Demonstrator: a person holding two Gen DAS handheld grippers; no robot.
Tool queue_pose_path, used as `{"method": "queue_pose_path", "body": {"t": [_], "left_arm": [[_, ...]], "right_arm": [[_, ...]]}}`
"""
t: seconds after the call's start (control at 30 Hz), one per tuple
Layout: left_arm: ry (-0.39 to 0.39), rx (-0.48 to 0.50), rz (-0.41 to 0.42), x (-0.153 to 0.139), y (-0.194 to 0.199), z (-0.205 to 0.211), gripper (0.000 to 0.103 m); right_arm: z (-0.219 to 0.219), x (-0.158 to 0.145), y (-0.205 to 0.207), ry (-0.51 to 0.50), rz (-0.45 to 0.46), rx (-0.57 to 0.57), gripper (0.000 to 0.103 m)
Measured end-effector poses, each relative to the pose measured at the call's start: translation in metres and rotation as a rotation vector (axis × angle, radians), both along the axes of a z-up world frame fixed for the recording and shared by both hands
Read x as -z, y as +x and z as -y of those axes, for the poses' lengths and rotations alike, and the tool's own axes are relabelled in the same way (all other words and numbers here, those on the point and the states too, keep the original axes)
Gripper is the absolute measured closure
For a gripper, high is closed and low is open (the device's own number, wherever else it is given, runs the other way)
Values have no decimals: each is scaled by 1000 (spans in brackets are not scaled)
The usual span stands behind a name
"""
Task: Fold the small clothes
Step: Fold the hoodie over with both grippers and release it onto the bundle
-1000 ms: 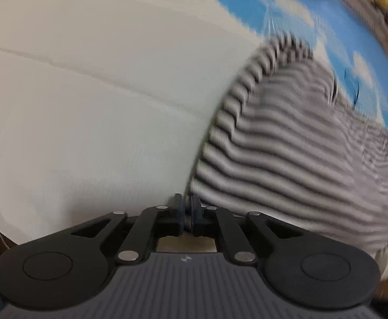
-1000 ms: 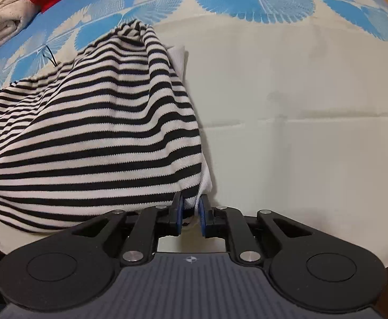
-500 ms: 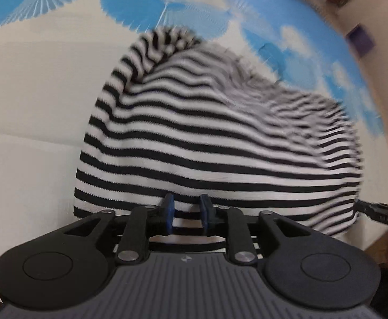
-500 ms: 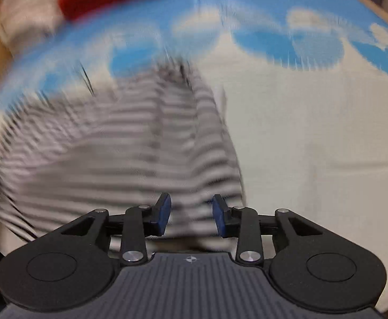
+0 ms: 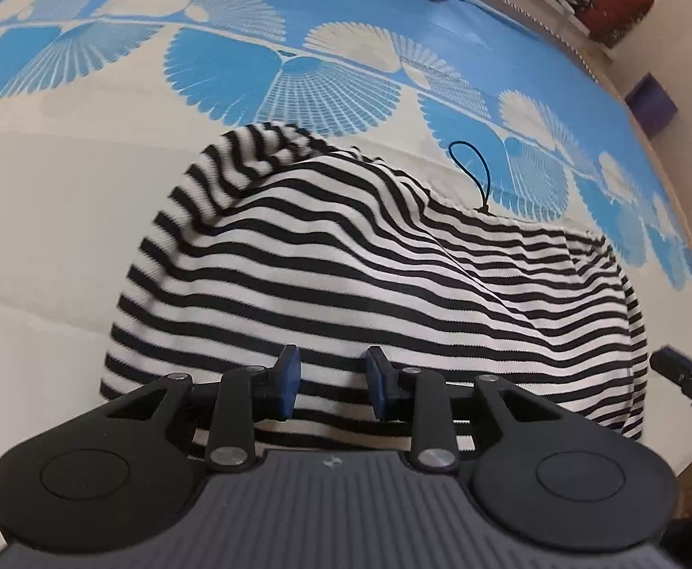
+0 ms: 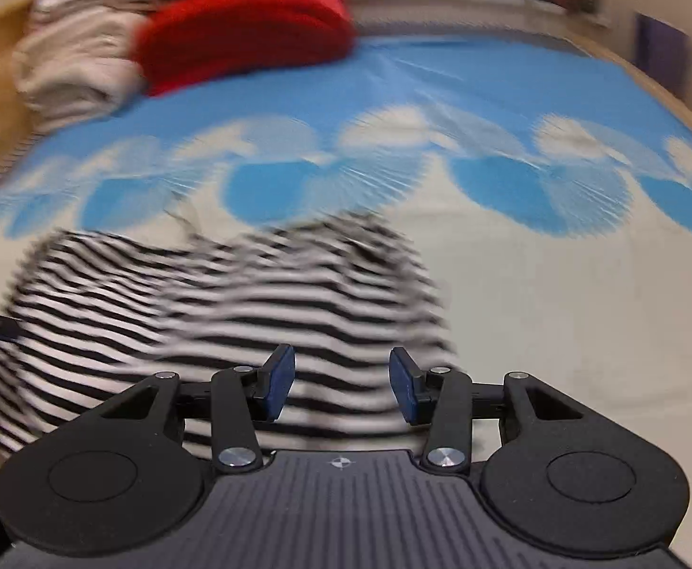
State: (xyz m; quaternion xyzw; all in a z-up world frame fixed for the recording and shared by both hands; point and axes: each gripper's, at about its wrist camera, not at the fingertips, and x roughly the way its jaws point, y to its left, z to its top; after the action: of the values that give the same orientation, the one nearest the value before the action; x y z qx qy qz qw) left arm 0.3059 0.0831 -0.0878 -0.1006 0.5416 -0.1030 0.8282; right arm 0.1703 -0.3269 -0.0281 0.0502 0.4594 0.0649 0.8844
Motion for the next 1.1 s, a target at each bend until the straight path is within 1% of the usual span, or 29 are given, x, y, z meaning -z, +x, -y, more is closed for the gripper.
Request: {"method": "queue_pose_path", "body": {"t": [0.07, 0.13, 0.17, 0.23, 0.3, 0.37, 0.43, 0.5, 0.67, 0.8, 0.93, 1.0, 1.07, 1.1], "left_arm": [[18, 11, 11, -1, 2, 9, 70], [20, 19, 15, 0, 2, 14, 70], [20, 23, 16, 2, 5, 18, 70], [23, 34, 19, 1, 4, 21, 70], [25, 46, 22, 2, 4, 22, 70], [31, 58, 24, 2, 3, 22, 70], [38, 72, 28, 1, 2, 23, 70], [42, 77, 34, 0, 2, 22, 70], [28, 40, 34, -2, 3, 8, 70], [9, -28, 21, -3, 2, -21, 68], [-6, -95, -18, 0, -4, -64, 63], [-35, -129, -47, 4, -8, -85, 61], [-79, -174, -85, 9, -12, -106, 57], [-104, -196, -102, 12, -14, -116, 52]], "right_arm": [[-16, 1, 7, 33, 5, -50, 57], [-33, 11, 15, 28, -32, -89, 56], [-41, 18, 19, 3, -68, -101, 56], [-55, 36, 27, -86, -155, -111, 56], [-63, 54, 33, -166, -228, -98, 56], [-62, 62, 38, -166, -264, -62, 56], [-63, 62, 41, -159, -265, -44, 56], [-65, 62, 41, -167, -263, -50, 56], [-62, 55, 34, -166, -242, -45, 56], [-47, 43, 30, -143, -197, -4, 56], [-23, 26, 24, -91, -130, 59, 56], [-9, 21, 20, -66, -106, 99, 56], [4, 15, 17, -45, -93, 135, 56], [10, 13, 16, -40, -87, 151, 56]]}}
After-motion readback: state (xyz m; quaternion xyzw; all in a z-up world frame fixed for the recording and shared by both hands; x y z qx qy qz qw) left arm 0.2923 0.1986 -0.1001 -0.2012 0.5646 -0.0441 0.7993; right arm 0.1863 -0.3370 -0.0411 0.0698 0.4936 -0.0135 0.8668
